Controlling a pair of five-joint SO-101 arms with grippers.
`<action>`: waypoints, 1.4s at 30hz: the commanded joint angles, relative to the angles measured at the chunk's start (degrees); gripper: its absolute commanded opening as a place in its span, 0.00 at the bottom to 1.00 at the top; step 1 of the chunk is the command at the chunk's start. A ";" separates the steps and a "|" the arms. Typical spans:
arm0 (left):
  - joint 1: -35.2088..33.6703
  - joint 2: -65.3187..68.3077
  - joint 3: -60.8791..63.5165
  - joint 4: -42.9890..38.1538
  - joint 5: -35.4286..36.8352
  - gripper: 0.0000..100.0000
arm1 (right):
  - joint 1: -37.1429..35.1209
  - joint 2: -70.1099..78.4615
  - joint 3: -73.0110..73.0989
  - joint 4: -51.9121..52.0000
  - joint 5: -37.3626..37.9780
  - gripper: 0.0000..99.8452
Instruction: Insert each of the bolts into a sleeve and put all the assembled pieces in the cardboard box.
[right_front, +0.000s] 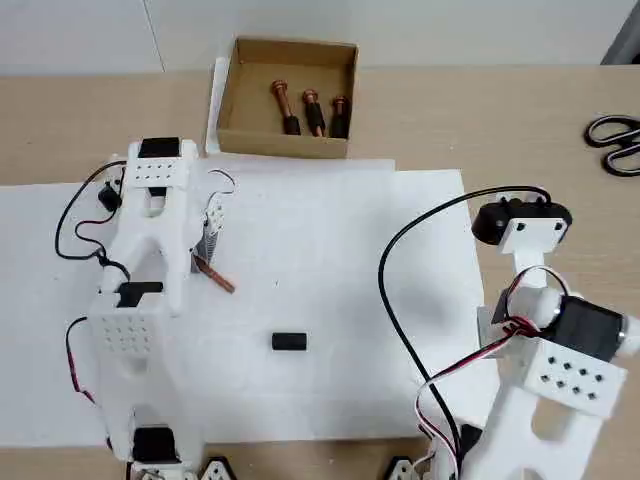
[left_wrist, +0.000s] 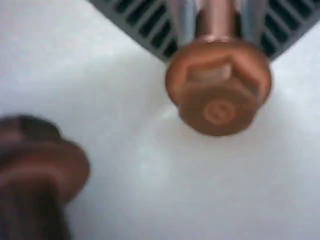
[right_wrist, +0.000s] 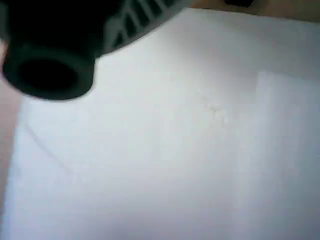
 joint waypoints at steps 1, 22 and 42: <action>1.32 -8.79 -0.22 0.88 -0.35 0.01 | 0.40 -0.75 -0.26 -1.10 0.35 0.00; 13.71 -45.98 -0.22 0.88 -17.67 0.01 | -11.21 -1.01 -9.32 1.27 -0.35 0.00; 23.82 -89.58 21.14 0.53 -24.18 0.01 | -46.46 -15.34 -8.97 -0.04 -11.25 0.00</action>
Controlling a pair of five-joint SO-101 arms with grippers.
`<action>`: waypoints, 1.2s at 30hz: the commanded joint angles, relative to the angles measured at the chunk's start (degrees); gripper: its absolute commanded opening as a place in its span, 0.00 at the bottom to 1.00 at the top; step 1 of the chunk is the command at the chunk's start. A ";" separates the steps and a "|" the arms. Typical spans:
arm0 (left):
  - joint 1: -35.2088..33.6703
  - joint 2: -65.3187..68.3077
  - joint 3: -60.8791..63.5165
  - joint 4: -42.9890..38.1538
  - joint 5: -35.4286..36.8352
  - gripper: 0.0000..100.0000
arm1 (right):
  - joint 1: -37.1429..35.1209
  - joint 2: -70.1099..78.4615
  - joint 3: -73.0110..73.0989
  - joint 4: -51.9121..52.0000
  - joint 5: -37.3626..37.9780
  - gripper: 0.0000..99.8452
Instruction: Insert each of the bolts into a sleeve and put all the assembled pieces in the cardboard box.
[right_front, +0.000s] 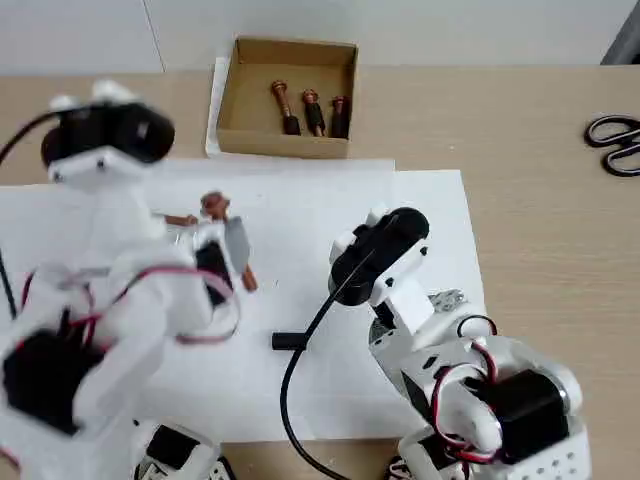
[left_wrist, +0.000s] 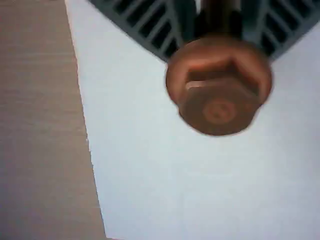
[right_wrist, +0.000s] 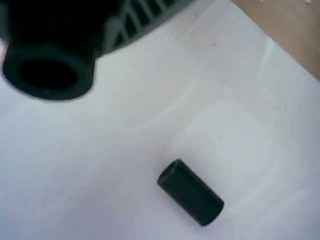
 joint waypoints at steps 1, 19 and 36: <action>-0.26 -8.44 3.56 -0.09 -2.02 0.01 | -0.48 -0.57 -2.64 -0.75 -0.62 0.00; -10.81 -43.96 42.33 -23.82 -9.32 0.01 | 0.40 -25.71 27.16 -24.40 -1.14 0.00; -0.09 -61.01 60.53 -35.43 -3.52 0.01 | -20.44 -41.19 50.02 -40.57 -10.81 0.00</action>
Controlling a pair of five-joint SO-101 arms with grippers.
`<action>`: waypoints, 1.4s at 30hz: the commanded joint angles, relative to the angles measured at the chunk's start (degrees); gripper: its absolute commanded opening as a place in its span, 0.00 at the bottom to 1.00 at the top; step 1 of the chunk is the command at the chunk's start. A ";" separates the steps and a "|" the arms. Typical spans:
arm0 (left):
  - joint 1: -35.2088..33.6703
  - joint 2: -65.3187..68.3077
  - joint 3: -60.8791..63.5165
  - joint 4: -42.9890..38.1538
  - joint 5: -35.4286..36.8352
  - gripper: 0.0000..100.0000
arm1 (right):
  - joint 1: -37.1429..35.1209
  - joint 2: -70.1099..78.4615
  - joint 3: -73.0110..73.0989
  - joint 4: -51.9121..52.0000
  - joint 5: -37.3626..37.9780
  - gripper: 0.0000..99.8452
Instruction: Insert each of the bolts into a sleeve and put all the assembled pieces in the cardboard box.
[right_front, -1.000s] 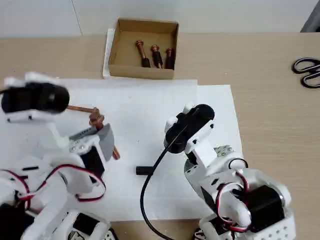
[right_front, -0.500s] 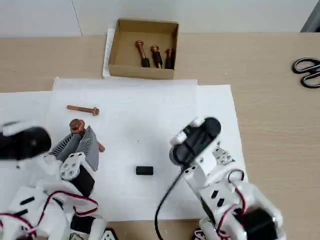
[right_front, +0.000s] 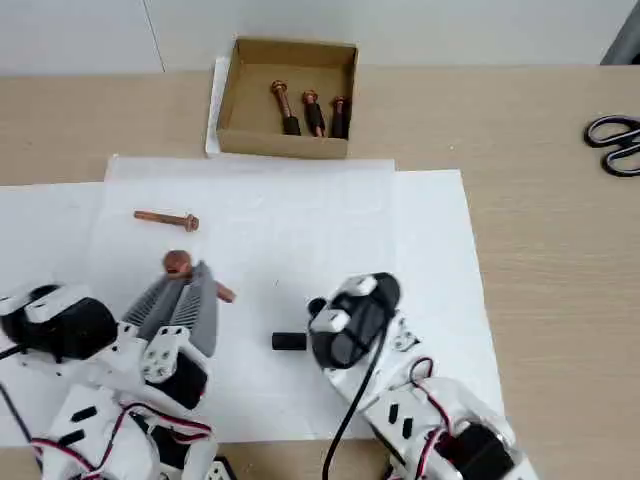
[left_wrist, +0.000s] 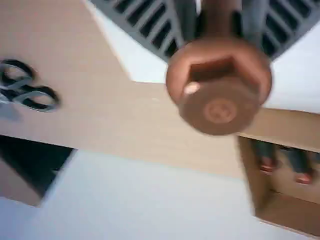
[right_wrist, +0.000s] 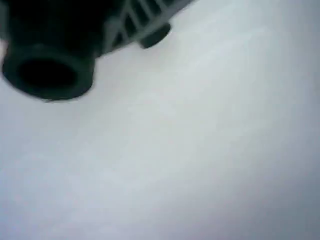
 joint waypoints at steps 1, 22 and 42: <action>4.48 -0.79 -0.04 -3.87 2.99 0.01 | -4.79 -0.57 0.18 -4.53 -0.97 0.00; 10.46 -0.53 5.76 -8.09 3.34 0.01 | -8.04 -0.57 2.90 -12.44 -0.79 0.00; 15.74 -0.44 6.46 0.88 2.90 0.01 | -8.04 -0.57 2.46 -16.13 0.88 0.00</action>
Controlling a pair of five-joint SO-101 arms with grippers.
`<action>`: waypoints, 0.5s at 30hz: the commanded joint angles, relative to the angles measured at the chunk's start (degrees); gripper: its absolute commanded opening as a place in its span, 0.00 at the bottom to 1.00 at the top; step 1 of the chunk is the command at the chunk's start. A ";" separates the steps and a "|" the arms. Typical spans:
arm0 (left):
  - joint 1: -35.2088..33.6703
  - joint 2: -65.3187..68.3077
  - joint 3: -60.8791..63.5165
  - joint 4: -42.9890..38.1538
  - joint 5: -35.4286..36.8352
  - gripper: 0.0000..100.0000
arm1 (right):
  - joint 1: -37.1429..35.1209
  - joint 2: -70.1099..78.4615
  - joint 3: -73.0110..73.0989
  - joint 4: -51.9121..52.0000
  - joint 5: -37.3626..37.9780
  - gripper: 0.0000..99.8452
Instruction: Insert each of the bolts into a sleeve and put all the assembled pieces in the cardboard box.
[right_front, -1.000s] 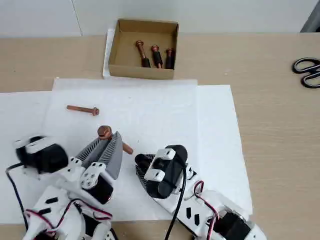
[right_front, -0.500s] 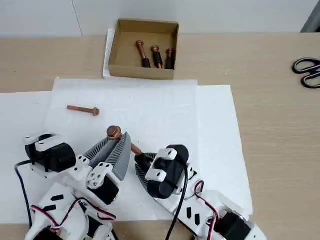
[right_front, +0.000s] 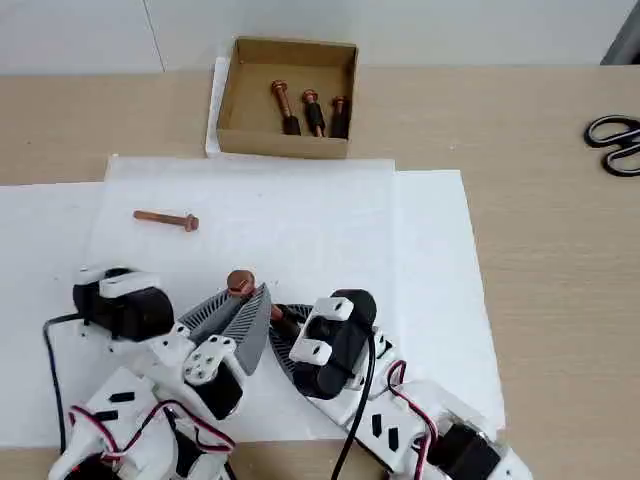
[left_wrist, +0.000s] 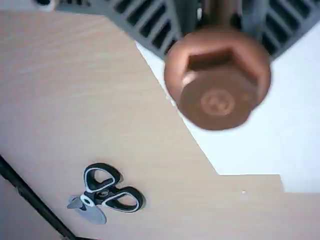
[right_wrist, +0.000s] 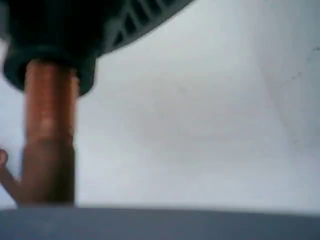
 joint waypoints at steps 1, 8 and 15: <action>1.41 -0.44 1.01 0.18 -0.62 0.01 | -0.22 -0.48 -0.97 -2.95 2.02 0.00; 1.49 -0.44 5.23 0.18 -3.60 0.01 | -0.22 -0.48 -3.43 -2.95 2.73 0.00; 6.07 -0.35 8.40 0.35 -7.65 0.01 | -0.22 -0.40 -5.80 -2.95 2.81 0.00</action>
